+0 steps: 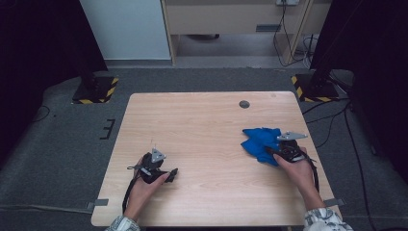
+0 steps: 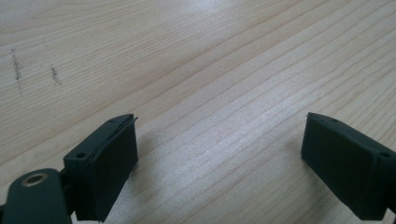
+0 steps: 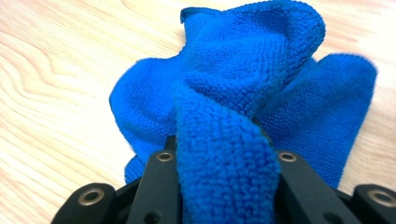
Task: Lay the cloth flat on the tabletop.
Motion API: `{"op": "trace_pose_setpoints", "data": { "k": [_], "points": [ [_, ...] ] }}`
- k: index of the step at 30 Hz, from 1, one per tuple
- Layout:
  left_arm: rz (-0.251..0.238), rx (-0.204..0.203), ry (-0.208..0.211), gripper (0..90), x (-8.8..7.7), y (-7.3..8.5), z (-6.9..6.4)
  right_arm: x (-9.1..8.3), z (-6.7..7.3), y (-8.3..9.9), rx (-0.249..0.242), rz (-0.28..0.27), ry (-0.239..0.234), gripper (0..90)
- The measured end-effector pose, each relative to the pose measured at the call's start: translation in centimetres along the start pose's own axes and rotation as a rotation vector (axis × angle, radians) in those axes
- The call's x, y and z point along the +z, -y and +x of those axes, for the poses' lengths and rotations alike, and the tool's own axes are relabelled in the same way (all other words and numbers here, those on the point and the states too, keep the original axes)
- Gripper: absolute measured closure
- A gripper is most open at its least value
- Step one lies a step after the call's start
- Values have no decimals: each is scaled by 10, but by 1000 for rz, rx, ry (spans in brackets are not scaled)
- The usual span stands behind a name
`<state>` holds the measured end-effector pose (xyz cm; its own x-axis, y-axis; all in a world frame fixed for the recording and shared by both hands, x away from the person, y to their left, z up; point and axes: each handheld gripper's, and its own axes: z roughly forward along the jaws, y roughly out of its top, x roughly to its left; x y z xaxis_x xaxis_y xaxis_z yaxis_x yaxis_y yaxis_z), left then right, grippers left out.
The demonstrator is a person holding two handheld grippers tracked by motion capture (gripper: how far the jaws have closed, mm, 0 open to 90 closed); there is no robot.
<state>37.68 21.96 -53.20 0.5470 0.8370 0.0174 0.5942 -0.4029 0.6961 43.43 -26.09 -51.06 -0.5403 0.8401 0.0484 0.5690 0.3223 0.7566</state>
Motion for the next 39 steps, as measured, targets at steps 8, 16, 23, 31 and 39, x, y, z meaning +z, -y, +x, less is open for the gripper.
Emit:
{"op": "trace_pose_setpoints", "data": {
  "k": [8,16,23,31,39],
  "points": [
    [-61,-16,-15,77,-8,0,8,-11,28,-15,11,-99,-72,737],
    [-122,-55,-49,78,-18,-1,15,-7,88,-33,-48,-113,-170,724],
    [-139,-82,-56,83,-22,-1,19,14,131,-41,-79,-71,-213,713],
    [-150,-115,-66,87,-25,0,23,51,180,-40,-133,-20,-224,319],
    [-136,-105,-46,90,-27,-2,17,31,178,-48,-141,-74,-224,88]
  ]
}}
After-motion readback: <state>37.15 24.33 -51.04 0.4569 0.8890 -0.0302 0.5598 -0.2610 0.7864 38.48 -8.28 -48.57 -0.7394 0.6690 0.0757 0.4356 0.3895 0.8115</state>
